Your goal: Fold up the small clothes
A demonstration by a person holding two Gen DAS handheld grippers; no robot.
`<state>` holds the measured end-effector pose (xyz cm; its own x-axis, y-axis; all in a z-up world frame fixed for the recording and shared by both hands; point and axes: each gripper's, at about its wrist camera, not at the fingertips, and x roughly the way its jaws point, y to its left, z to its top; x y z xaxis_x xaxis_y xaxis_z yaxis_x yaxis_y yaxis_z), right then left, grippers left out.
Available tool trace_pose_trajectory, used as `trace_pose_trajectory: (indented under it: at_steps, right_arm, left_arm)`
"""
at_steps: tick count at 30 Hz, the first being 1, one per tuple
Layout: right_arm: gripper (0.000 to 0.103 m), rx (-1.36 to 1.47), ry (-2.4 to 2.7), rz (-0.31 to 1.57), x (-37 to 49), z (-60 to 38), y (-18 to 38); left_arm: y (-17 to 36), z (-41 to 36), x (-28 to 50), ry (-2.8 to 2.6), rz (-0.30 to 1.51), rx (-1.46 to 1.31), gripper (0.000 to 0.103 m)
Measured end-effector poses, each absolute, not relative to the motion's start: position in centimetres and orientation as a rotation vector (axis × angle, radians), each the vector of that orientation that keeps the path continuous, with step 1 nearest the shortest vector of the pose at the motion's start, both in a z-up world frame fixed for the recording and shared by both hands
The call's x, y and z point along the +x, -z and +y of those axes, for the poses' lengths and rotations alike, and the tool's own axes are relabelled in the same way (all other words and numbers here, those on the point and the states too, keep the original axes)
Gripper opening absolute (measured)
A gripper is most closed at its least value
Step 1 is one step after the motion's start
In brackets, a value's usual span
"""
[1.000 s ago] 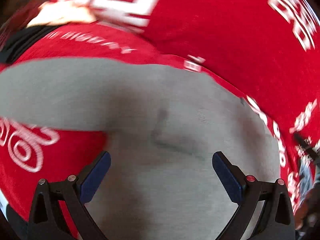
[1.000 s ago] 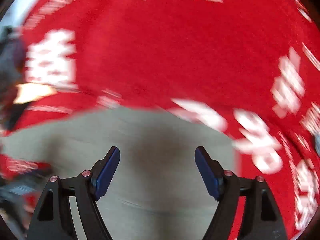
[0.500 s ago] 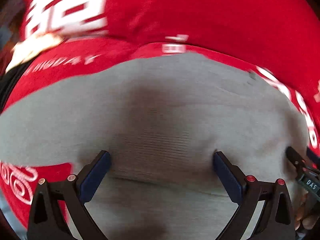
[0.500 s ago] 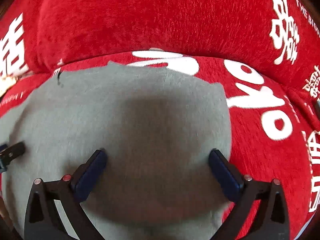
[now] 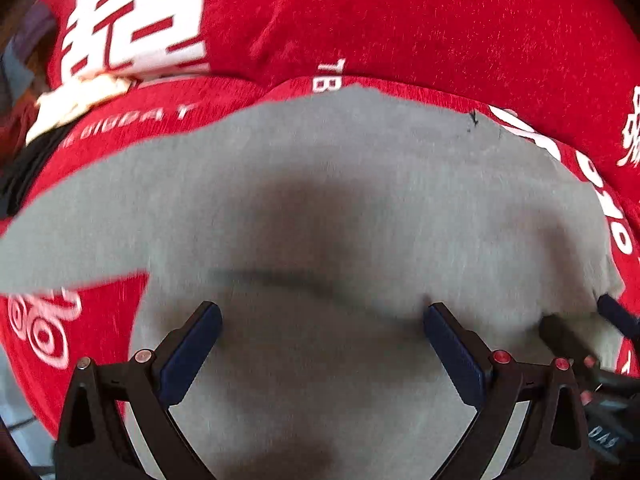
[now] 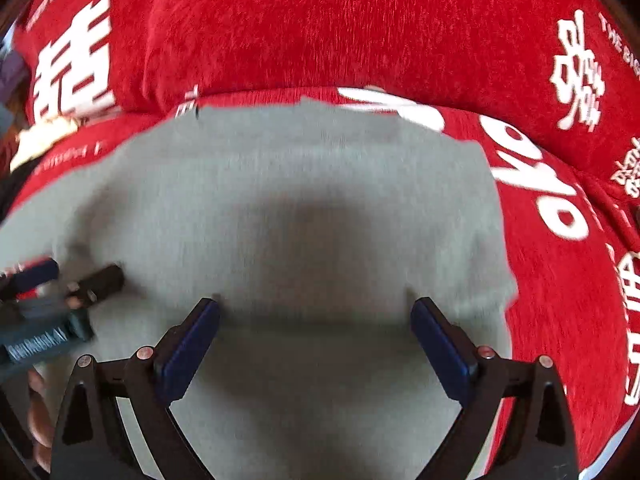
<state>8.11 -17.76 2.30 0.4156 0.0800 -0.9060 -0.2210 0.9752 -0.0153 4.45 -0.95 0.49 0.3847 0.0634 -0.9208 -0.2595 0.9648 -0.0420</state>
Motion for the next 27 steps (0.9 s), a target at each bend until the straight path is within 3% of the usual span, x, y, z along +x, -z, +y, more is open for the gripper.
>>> trace_pose_trajectory:
  at_steps: [6,14,21,27]
  right_arm:
    - [0.098,-0.170,-0.228,1.049,-0.3,-19.8,-2.4]
    - [0.099,-0.201,-0.229,1.072,-5.4,-20.9,-3.4]
    - [0.099,-0.170,-0.247,1.024,-1.5,-19.0,-6.1]
    - [0.099,-0.114,-0.215,1.172,3.0,-17.7,-2.6]
  left_arm:
    - [-0.2,-0.3,-2.4,-0.170,1.095,-0.201,0.102]
    - [-0.4,0.4,-8.2,-0.122,1.098,-0.182,0.102]
    - [-2.8,0.4,-5.0,-0.153,1.066,-0.153,0.102]
    - [0.1,0.4,-1.9,-0.198,1.124,-0.230,0.103]
